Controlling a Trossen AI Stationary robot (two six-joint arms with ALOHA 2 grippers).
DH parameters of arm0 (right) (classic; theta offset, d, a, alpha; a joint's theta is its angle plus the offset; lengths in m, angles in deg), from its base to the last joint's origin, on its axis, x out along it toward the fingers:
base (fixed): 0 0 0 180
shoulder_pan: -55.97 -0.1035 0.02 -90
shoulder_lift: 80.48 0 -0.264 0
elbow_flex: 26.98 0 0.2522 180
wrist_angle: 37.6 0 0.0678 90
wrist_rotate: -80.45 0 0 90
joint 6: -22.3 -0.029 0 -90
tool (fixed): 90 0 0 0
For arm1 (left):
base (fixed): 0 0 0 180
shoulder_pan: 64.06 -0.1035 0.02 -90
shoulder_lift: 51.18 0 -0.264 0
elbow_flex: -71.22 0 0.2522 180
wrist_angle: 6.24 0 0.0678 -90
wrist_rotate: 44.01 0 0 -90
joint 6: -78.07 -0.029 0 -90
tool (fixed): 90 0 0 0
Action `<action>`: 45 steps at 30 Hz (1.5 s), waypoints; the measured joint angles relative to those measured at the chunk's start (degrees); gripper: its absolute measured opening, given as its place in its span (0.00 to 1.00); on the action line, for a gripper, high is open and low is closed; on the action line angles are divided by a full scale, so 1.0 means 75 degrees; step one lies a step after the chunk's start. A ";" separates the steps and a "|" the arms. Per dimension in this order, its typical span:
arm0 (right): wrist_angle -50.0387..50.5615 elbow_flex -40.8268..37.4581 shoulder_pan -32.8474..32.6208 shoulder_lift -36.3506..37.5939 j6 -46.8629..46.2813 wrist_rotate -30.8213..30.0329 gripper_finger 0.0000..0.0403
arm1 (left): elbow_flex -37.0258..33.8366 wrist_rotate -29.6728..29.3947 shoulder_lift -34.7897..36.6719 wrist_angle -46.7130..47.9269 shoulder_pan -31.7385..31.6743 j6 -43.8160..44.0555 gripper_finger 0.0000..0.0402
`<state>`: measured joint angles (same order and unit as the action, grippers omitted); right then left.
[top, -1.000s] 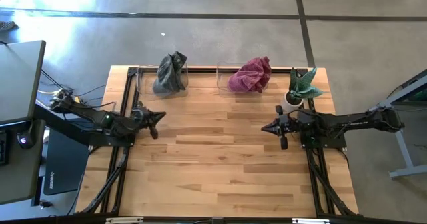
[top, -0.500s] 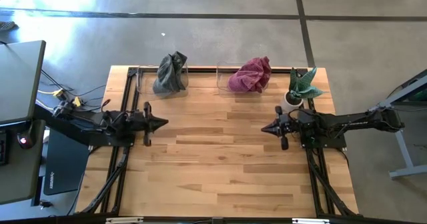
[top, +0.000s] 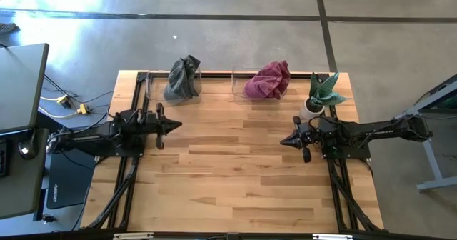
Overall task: Pick & Place hat
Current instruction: Return to Home Position
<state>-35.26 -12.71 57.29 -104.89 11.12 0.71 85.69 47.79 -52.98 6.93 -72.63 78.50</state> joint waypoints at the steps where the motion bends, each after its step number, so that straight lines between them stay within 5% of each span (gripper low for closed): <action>1: 0.0003 0.0000 0.0000 0.0000 -0.0021 0.0000 0.00 | 0.0000 0.0033 -0.0004 -0.0006 -0.0065 0.0001 0.00; 10: 0.0054 0.0000 0.0000 0.0000 0.0108 -0.0118 0.00 | 0.0000 -0.0128 -0.0811 0.0003 -0.0056 -0.0268 0.00; 16: -0.0122 0.0000 0.0008 0.0244 -0.0190 -0.1293 0.00 | 0.0000 -0.0155 -0.1265 0.0004 -0.0056 -0.0483 0.00; 29: 0.1209 -0.0003 0.0330 0.2878 0.0485 -0.0542 0.00 | 0.0000 -0.0154 -0.1338 -0.0004 -0.0056 -0.0393 0.00; 35: 0.1230 -0.0003 0.0326 0.3118 0.1081 -0.0520 0.00 | 0.0000 -0.0154 -0.1338 -0.0004 -0.0056 -0.0137 0.00; 40: 0.1311 -0.0003 0.0329 0.3112 0.1071 -0.1715 0.00 | 0.0000 -0.0154 -0.1338 -0.0004 -0.0056 -0.0137 0.00; 45: 0.2459 0.0403 0.0327 0.3249 0.1162 -0.1732 0.00 | 0.0000 -0.0154 -0.1338 -0.0004 -0.0056 0.0224 0.00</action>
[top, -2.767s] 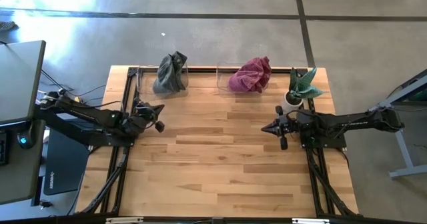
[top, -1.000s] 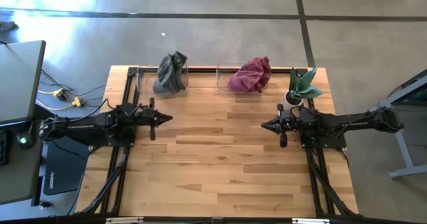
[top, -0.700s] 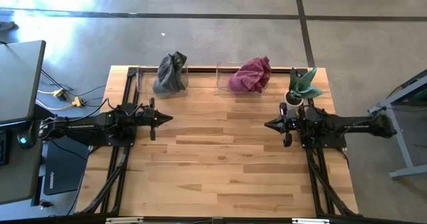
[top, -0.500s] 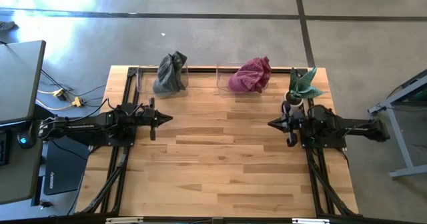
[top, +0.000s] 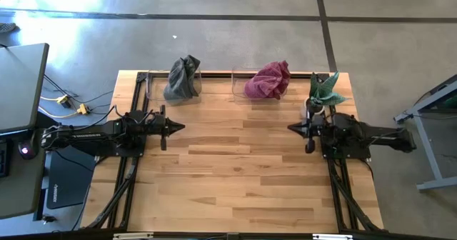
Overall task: Pick & Place hat
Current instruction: Return to Home Position
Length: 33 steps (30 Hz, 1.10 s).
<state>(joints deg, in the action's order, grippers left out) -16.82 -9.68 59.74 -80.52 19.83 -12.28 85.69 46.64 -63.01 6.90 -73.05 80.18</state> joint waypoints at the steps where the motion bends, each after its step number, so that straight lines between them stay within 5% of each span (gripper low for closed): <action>1: 0.0419 0.0132 0.0003 -0.0002 0.0002 -0.0071 0.00 | 0.0000 0.0000 0.0000 0.0000 0.0000 0.0042 0.00; 4: 0.0648 0.0263 0.0003 0.0001 -0.0026 -0.0072 0.00 | 0.0000 0.0000 0.0002 0.0000 0.0000 0.0044 0.00; 10: -0.1088 -0.0406 -0.0001 -0.0140 -0.0126 0.0441 0.00 | 0.0000 -0.0002 -0.0001 0.0008 0.0000 0.0047 0.00; 33: -0.1128 -0.0406 -0.0006 -0.0148 -0.0392 0.0604 0.01 | 0.0000 -0.0026 -0.0003 0.0000 0.0000 0.0044 0.00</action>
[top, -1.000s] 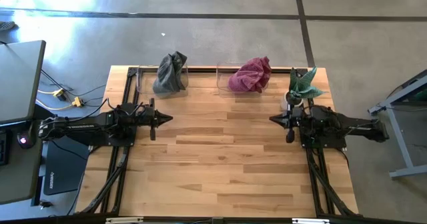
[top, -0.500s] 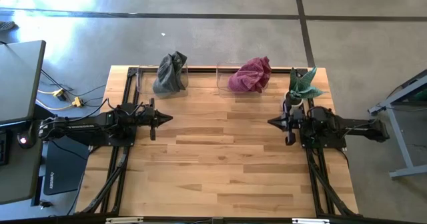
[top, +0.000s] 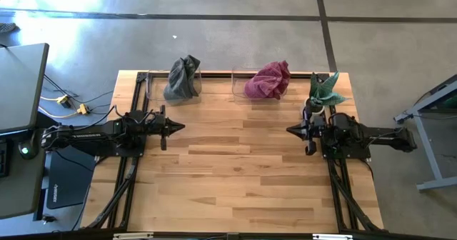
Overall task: Pick & Place hat
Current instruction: Return to Home Position
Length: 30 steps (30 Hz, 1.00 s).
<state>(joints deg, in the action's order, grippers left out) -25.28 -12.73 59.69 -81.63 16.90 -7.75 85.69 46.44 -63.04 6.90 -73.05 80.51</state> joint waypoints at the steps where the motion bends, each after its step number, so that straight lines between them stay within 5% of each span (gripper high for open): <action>1: -0.0002 0.0000 0.0000 0.0000 -0.0001 -0.0002 0.02 | 0.0000 0.0000 0.0000 0.0000 0.0000 0.0003 0.00; 8: -0.0005 0.0000 0.0001 0.0000 -0.0016 -0.0008 0.01 | 0.0000 -0.0065 0.0102 0.0003 0.0133 0.0000 0.00; 15: -0.0008 0.0000 0.0002 0.0000 -0.0016 -0.0011 0.01 | -0.0003 0.0037 0.1576 0.0001 0.0842 0.0000 0.00; 30: -0.0017 -0.0003 0.0002 -0.0005 -0.0016 -0.0014 0.00 | -0.0003 -0.0076 0.1533 -0.0085 0.0854 0.0000 0.00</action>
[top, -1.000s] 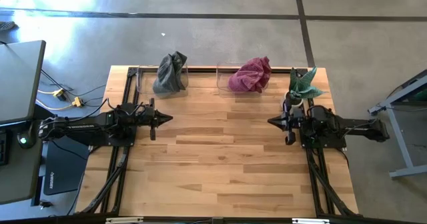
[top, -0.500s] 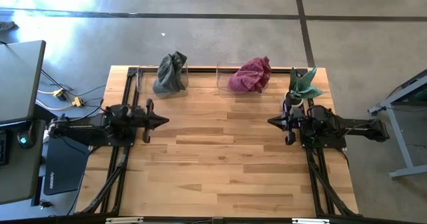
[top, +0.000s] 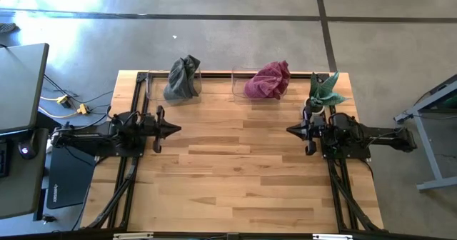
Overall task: Pick & Place hat
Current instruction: Return to Home Position
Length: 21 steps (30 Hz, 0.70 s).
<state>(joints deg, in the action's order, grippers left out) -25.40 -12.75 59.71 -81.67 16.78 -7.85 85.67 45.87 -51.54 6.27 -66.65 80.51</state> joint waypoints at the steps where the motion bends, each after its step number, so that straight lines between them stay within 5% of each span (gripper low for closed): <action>1: 0.0000 0.0000 -0.0002 0.0002 0.0000 0.0000 0.01 | 0.0000 0.0000 0.0000 0.0000 0.0000 0.0000 0.00; 21: 0.0000 0.0000 -0.0002 0.0002 0.0000 0.0000 0.03 | 0.0000 0.0006 -0.0003 0.0073 0.0000 0.0000 0.00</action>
<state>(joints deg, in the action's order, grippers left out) -25.40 -12.75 59.70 -81.65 16.78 -7.85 85.67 45.91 -51.56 6.81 -66.65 80.51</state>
